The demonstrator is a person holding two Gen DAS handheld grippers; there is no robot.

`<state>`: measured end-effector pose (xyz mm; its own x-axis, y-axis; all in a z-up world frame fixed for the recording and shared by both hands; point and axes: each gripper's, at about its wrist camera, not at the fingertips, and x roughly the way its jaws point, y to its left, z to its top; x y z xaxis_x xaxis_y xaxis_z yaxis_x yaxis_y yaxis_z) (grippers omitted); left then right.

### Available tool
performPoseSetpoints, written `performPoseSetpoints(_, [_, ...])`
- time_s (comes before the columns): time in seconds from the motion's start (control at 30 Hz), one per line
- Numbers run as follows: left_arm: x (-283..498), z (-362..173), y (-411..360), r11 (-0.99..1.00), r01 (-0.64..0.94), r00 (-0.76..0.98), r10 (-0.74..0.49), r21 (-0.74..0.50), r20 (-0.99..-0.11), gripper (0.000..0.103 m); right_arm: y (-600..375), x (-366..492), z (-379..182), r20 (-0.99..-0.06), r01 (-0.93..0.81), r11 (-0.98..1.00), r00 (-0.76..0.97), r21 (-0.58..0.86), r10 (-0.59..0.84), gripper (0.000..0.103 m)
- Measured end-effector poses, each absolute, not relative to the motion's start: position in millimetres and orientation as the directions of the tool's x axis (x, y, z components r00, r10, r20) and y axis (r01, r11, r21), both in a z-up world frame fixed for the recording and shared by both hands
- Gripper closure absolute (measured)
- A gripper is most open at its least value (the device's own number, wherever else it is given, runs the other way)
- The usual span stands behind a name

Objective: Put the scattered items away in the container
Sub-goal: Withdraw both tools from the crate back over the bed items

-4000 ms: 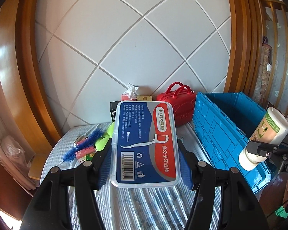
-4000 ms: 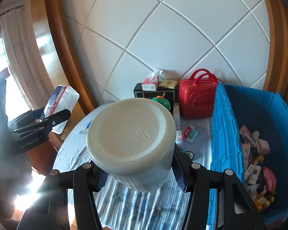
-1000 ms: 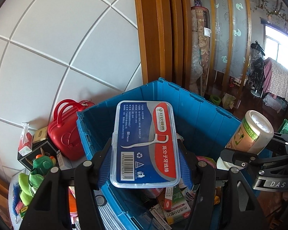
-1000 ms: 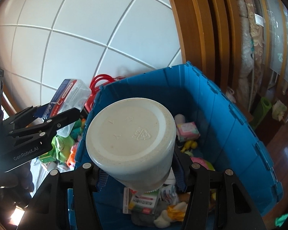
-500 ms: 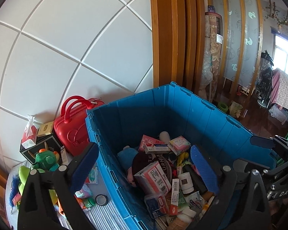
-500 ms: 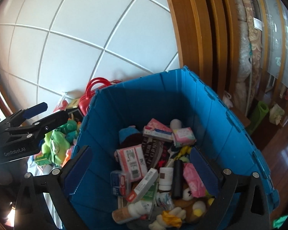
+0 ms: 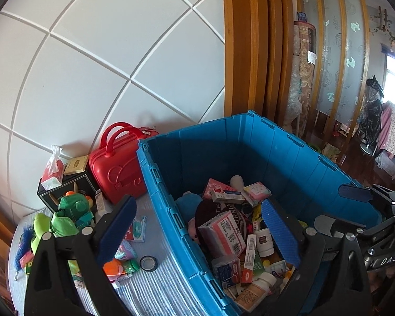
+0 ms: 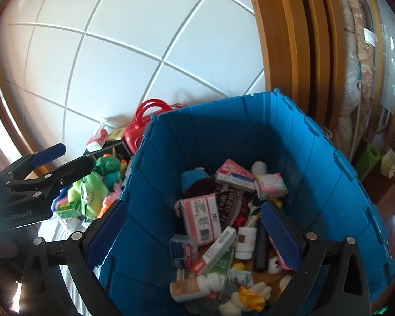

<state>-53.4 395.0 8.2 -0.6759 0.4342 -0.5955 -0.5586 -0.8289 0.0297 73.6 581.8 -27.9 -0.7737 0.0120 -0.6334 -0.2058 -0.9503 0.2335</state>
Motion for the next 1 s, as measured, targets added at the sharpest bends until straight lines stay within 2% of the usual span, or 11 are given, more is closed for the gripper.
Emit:
performPoseSetpoints(0.53, [-52, -1, 268, -0.911, -0.412, -0.726, 0.328, 0.001, -0.604, 0.005, 481, 43, -32, -0.673, -0.099, -0.981, -0.738, 0.167, -0.040, 0.000])
performPoseSetpoints(1.0, [-59, -15, 143, -0.928, -0.372, -0.721, 0.297, -0.012, -0.626, 0.005, 362, 15, -39, -0.705, -0.077, -0.989, -0.708, 0.128, -0.036, 0.000])
